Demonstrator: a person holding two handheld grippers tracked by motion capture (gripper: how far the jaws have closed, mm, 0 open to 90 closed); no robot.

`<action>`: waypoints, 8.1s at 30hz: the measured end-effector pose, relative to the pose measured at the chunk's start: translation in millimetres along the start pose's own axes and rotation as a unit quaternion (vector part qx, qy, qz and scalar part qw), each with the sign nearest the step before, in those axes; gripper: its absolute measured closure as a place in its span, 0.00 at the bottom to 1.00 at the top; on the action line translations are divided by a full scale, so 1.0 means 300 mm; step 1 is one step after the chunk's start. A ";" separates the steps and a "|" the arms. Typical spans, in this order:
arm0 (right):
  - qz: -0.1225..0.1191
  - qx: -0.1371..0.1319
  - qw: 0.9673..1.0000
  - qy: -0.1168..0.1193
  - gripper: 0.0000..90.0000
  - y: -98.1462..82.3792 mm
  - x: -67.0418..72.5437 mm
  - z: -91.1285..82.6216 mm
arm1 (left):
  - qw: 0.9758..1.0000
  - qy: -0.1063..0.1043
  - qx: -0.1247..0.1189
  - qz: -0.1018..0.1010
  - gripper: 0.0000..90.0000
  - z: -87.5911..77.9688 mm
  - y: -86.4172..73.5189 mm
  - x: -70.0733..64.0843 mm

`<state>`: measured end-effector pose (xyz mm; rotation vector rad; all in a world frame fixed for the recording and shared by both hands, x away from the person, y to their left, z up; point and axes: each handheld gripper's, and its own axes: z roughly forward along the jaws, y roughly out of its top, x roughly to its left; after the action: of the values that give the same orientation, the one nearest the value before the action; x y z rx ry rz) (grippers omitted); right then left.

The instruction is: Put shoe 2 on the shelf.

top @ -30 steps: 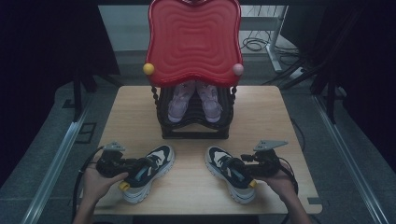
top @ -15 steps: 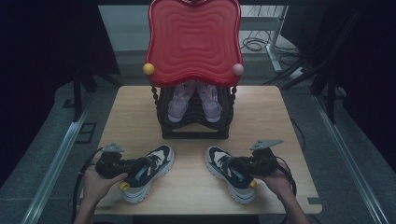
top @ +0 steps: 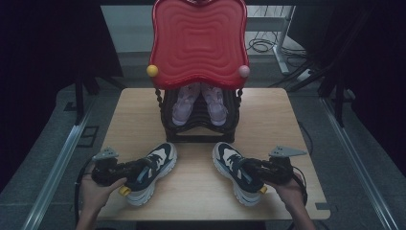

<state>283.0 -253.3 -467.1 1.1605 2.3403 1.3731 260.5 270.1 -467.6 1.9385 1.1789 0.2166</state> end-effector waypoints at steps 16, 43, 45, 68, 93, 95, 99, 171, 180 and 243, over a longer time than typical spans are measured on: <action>0.032 -0.084 0.996 0.011 0.81 -0.026 0.009 -0.077 | 0.998 -0.005 -0.066 -0.021 0.82 -0.065 -0.039 -0.019; 0.058 -0.225 0.972 -0.036 0.81 -0.033 -0.009 -0.214 | 0.983 -0.001 -0.177 -0.057 0.82 -0.148 -0.042 -0.008; 0.064 -0.235 0.969 -0.040 0.81 -0.029 -0.012 -0.222 | 0.981 -0.001 -0.183 -0.060 0.82 -0.156 -0.038 -0.003; 0.079 -0.296 0.949 -0.071 0.81 0.099 -0.073 -0.248 | 0.971 -0.005 -0.230 -0.064 0.82 -0.196 0.067 0.044; 0.062 -0.317 0.943 -0.083 0.81 0.204 -0.098 -0.277 | 0.959 0.008 -0.275 -0.064 0.82 -0.247 0.207 0.085; 0.062 -0.318 0.942 -0.082 0.81 0.213 -0.099 -0.283 | 0.958 0.010 -0.279 -0.065 0.82 -0.251 0.217 0.090; 0.055 -0.320 0.942 -0.086 0.81 0.231 -0.100 -0.296 | 0.957 0.014 -0.284 -0.064 0.82 -0.260 0.241 0.096; 0.031 -0.338 0.938 -0.073 0.81 0.710 -0.086 -0.385 | 0.927 -0.009 -0.371 -0.060 0.82 -0.367 0.652 0.043; 0.033 -0.338 0.938 -0.074 0.81 0.795 -0.065 -0.369 | 0.927 -0.009 -0.372 -0.041 0.82 -0.373 0.742 -0.013; 0.056 -0.292 0.951 -0.086 0.80 1.141 0.017 -0.117 | 0.936 0.034 -0.346 -0.049 0.82 -0.099 1.097 -0.156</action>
<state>443.0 -182.3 -171.0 1.1695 1.5959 1.7533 434.7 180.7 -197.4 1.2568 1.0517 0.5665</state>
